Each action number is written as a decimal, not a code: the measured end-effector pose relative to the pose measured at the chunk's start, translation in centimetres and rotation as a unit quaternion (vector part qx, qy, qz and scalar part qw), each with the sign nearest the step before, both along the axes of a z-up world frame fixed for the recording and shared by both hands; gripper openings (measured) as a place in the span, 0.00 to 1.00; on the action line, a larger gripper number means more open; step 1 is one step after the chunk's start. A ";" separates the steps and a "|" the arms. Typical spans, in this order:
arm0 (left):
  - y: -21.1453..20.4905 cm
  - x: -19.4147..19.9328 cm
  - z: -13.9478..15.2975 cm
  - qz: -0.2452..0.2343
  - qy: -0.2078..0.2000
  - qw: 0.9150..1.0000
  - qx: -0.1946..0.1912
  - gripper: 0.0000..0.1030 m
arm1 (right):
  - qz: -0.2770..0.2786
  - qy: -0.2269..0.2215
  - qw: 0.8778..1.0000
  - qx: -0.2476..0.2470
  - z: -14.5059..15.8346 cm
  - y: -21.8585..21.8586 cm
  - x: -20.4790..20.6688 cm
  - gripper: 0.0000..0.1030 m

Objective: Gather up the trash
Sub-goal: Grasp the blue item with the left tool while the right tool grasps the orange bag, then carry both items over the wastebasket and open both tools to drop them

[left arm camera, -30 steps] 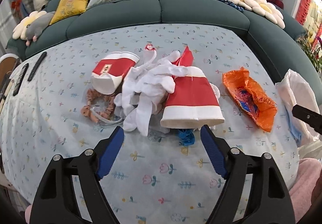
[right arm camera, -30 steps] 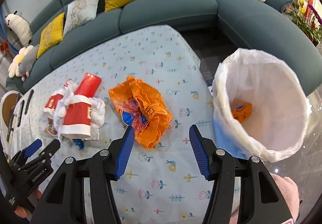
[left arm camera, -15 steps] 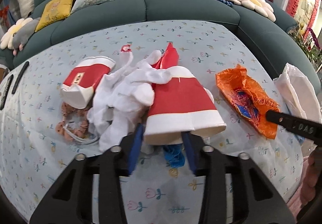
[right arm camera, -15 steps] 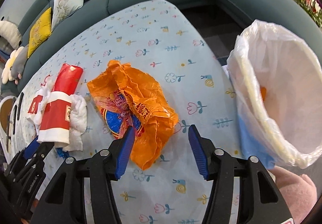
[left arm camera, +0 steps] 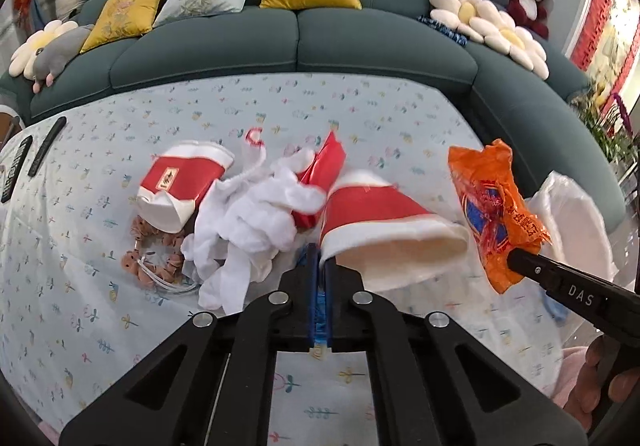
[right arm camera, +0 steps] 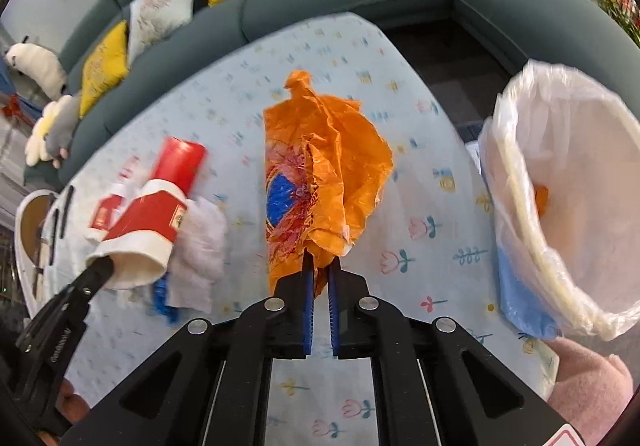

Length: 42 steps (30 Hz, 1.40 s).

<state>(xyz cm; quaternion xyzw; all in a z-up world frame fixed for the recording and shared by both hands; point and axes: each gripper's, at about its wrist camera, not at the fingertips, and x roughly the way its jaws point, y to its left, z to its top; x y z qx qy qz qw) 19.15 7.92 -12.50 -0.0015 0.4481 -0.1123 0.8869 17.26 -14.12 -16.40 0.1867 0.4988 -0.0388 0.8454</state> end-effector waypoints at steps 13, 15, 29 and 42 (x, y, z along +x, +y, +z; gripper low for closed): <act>-5.1 -2.3 7.8 -0.032 -0.045 0.997 -0.044 0.02 | -0.007 -0.088 0.996 -0.027 9.9 -3.3 -3.5 0.06; -6.4 -2.6 8.8 -0.042 -0.054 0.997 -0.047 0.02 | -0.017 -0.103 0.994 -0.036 11.3 -4.2 -4.5 0.06; -15.6 -5.0 13.0 -0.112 -0.079 0.989 -0.063 0.02 | -0.088 -0.146 0.984 -0.054 14.9 -11.9 -9.0 0.06; -23.3 -6.7 12.8 -0.171 -0.066 0.981 -0.060 0.02 | -0.147 -0.129 0.979 -0.048 12.9 -18.2 -12.3 0.06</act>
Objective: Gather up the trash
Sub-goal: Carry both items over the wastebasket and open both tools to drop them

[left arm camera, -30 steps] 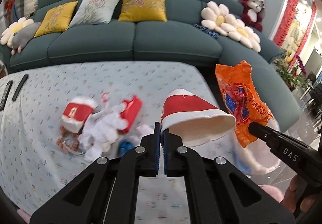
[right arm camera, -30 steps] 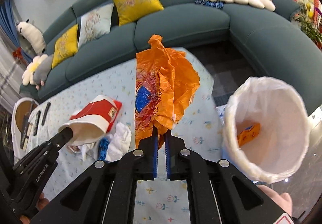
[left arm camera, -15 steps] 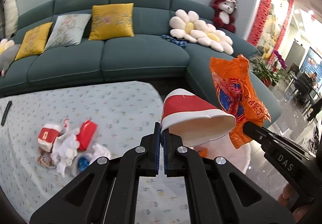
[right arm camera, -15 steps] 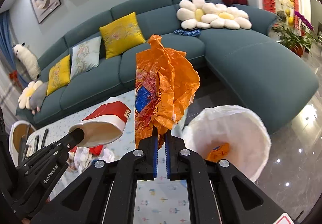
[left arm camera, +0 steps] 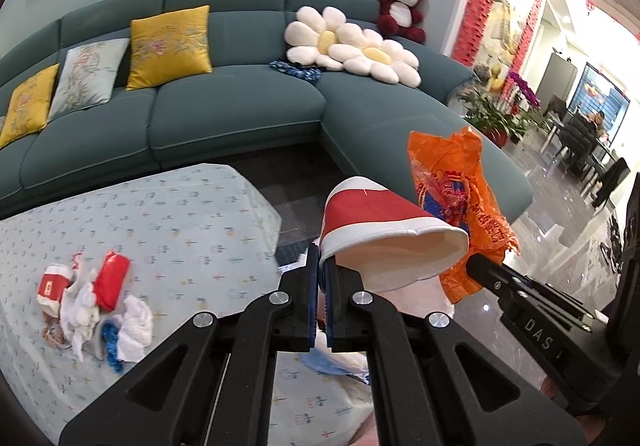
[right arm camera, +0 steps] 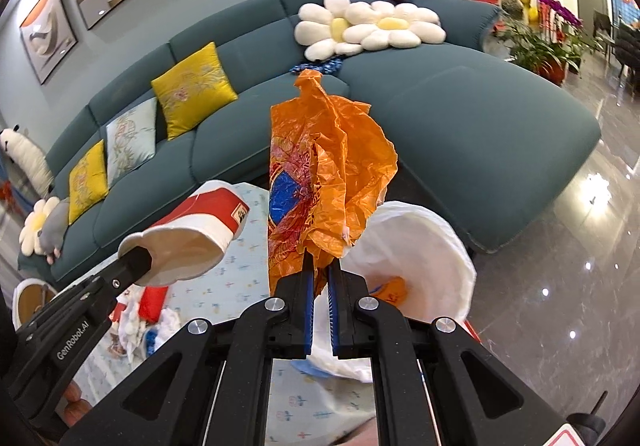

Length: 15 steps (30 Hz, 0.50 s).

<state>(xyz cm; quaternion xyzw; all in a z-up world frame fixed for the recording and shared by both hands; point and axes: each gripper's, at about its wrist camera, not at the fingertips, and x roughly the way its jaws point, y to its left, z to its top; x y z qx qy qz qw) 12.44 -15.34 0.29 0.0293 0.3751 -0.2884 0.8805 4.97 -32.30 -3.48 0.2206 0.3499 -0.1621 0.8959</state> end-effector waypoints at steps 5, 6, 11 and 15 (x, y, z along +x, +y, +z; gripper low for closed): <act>-2.2 -0.2 -0.6 -0.011 0.009 1.000 0.005 0.02 | -0.013 0.009 1.000 0.006 -1.0 -1.7 -0.5 0.06; -2.5 -0.2 -0.7 -0.013 0.011 1.000 0.005 0.02 | -0.015 0.010 1.000 0.007 -1.2 -2.0 -0.7 0.06; -3.8 -0.2 -1.0 -0.020 0.014 1.000 0.012 0.02 | -0.019 0.016 1.000 0.010 -1.9 -2.8 -0.6 0.07; -4.2 0.0 -1.2 -0.021 0.025 0.999 0.007 0.10 | -0.028 0.015 0.999 0.008 -2.0 -3.1 -0.6 0.15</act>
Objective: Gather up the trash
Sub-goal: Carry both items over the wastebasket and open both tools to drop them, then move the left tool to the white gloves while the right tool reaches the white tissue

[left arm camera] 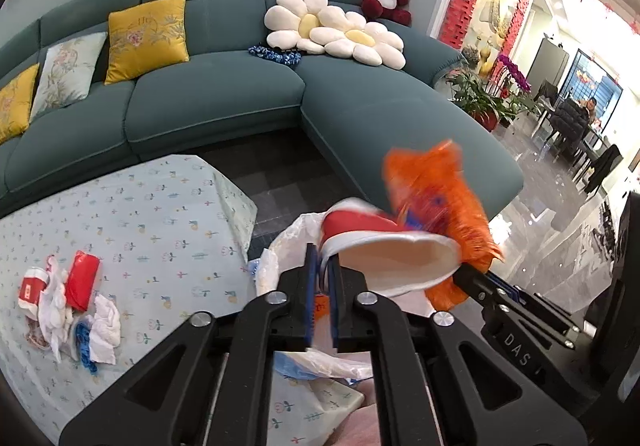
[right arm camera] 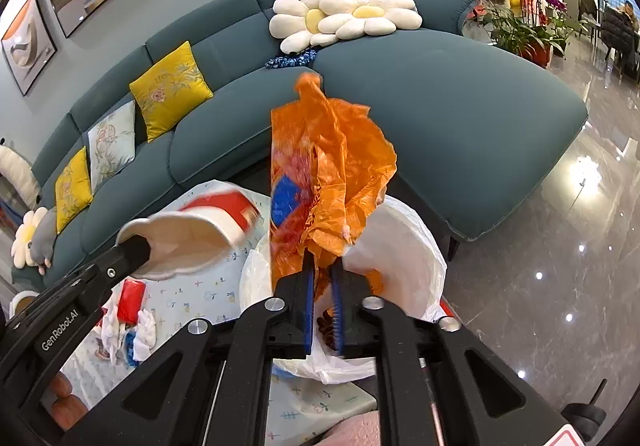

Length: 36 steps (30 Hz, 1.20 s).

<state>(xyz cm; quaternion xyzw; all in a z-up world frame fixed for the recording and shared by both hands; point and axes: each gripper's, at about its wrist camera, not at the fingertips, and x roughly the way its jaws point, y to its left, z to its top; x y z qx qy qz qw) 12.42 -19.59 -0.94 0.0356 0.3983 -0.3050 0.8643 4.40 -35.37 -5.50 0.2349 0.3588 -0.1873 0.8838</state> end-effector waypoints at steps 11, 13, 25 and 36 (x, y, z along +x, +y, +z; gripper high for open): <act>0.5 -0.1 0.7 0.021 -0.006 1.000 -0.003 0.39 | -0.002 -0.007 1.000 0.000 0.3 0.6 -0.4 0.36; 0.9 -0.2 0.8 0.024 -0.005 1.000 -0.003 0.41 | 0.000 -0.008 1.000 -0.001 0.4 0.8 -0.4 0.37; 6.3 0.7 0.8 0.072 0.005 0.997 -0.012 0.49 | 0.035 -0.008 0.999 -0.011 1.4 4.5 0.2 0.45; 14.7 2.1 0.3 0.141 0.011 0.990 -0.016 0.59 | 0.105 0.007 0.994 -0.022 1.4 12.4 2.3 0.47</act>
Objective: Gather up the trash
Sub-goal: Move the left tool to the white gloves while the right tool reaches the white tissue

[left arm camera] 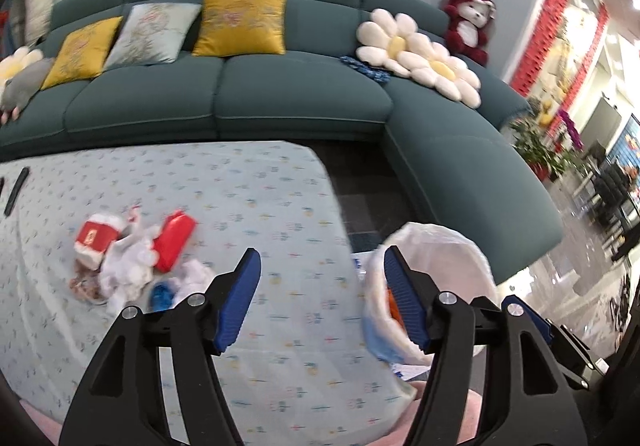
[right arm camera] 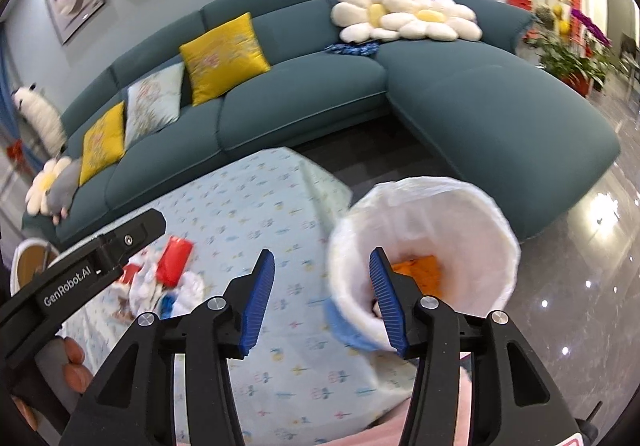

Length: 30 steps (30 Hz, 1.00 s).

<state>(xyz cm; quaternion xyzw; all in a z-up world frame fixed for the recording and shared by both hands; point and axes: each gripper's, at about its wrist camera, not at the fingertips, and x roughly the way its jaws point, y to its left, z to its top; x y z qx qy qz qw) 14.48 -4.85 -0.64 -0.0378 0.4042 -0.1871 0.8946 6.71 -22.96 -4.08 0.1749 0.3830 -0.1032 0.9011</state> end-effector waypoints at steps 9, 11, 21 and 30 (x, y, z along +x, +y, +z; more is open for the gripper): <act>7.6 1.2 -0.9 0.061 0.012 0.998 -0.007 0.59 | 0.049 0.015 0.999 -0.008 -0.2 6.2 2.2 0.49; 9.2 1.5 -1.3 0.075 0.017 0.997 -0.011 0.59 | 0.058 0.019 0.998 -0.010 -0.4 7.4 2.7 0.49; 16.5 2.7 -4.2 0.131 0.048 0.990 -0.015 0.71 | 0.105 0.047 0.993 -0.018 -2.4 13.7 5.4 0.49; 22.0 4.3 -9.0 0.162 0.102 0.981 -0.015 0.72 | 0.122 0.092 0.988 0.003 -7.0 17.5 8.8 0.50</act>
